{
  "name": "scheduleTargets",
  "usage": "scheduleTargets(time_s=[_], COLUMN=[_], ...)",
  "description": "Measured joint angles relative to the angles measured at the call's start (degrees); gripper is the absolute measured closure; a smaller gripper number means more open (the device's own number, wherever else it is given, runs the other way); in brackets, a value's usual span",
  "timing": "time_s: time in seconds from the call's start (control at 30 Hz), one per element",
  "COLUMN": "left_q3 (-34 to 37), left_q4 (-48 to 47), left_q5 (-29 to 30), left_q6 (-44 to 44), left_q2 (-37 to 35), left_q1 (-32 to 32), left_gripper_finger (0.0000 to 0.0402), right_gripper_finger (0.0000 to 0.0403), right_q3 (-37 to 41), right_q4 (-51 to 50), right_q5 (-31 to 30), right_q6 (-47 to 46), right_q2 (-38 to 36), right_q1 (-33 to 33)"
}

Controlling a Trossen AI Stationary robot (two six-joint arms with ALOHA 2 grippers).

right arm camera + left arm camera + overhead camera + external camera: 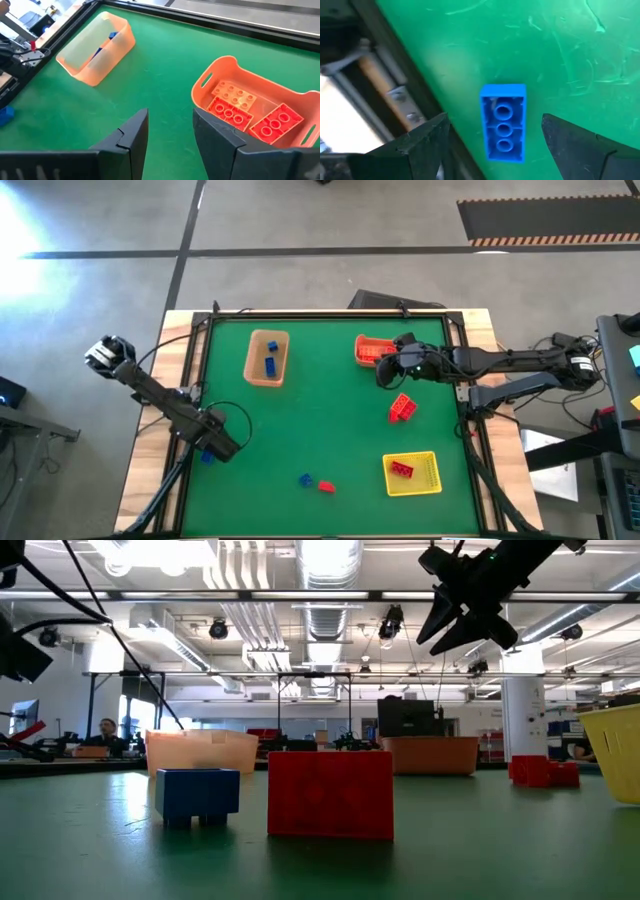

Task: Sort & place blocks by color
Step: Put the blue game piece into the light orange bin

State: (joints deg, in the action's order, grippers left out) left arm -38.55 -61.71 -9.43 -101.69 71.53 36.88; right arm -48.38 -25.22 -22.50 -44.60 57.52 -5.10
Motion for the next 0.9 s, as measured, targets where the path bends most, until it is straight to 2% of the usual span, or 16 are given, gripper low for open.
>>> scheduleTargets(time_s=[0.17,0.57,0.7,0.9], left_q3=[3.3,4.5,4.5,4.5], left_q4=[6.3,9.4,10.1,10.3], left_q5=[0.0,-0.4,-0.4,-0.7], left_q6=[-0.4,0.0,0.0,0.0], left_q2=[1.5,3.4,3.4,3.4], left_q1=[0.4,0.4,0.4,0.4], left_gripper_finger=[0.0102,0.0112,0.0149,0.0244], right_gripper_finger=[0.0263,0.0266,0.0265,0.0266], right_q3=[0.0,0.0,0.0,0.0], right_q4=[0.0,0.2,0.2,0.2], right_q5=[0.0,0.0,0.0,0.0], right_q6=[0.0,-1.5,-1.5,-1.5], right_q2=[0.1,0.4,0.4,0.4], right_q1=[0.0,0.0,0.0,0.0])
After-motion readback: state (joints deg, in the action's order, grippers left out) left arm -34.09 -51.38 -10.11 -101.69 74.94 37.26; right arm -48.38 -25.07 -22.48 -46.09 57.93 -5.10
